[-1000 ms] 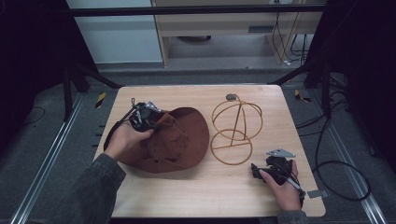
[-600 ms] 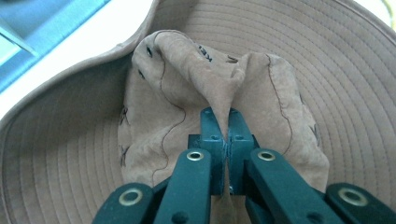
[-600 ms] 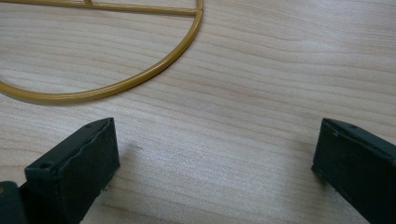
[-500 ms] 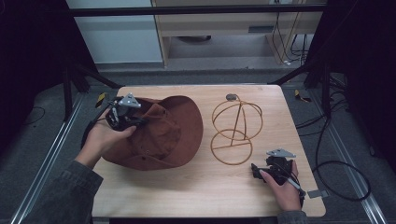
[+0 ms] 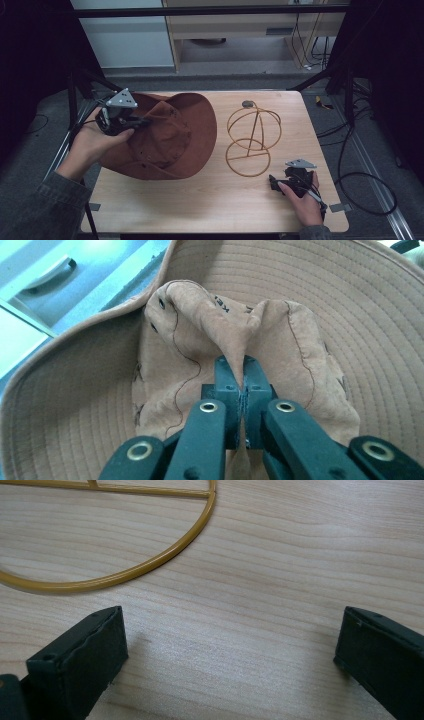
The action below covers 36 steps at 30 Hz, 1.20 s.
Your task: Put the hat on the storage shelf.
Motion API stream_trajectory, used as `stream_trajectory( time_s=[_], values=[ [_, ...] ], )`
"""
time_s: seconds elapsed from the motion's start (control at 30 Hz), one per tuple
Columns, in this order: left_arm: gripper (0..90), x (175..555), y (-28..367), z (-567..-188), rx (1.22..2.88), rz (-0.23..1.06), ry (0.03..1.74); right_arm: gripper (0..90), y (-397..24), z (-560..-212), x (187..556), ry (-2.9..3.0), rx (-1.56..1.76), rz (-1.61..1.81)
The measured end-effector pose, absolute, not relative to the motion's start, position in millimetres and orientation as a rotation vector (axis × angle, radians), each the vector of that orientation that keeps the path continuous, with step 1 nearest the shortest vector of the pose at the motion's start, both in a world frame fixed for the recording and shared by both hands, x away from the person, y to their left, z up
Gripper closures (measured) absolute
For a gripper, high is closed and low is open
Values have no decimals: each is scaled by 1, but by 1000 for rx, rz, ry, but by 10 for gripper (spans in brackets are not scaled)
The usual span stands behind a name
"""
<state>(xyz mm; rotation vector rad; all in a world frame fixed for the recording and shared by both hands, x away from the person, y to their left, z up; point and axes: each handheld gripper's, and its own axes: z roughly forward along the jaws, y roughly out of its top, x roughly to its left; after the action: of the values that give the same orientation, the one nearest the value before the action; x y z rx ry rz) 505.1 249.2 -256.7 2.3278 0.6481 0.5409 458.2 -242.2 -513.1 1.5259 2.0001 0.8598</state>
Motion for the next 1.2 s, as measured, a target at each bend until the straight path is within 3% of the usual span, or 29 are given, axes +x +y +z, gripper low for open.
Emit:
stream_trajectory(
  time_s=[0.77, 1.2],
  values=[
    [882, 490, 211, -180, 2303, 579, 464, 8, -247, -513, 456, 2018, 1504, 862],
    [880, 481, 181, -164, 2310, 597, 380, 8, -246, -513, 456, 2018, 1507, 863]
  ],
)
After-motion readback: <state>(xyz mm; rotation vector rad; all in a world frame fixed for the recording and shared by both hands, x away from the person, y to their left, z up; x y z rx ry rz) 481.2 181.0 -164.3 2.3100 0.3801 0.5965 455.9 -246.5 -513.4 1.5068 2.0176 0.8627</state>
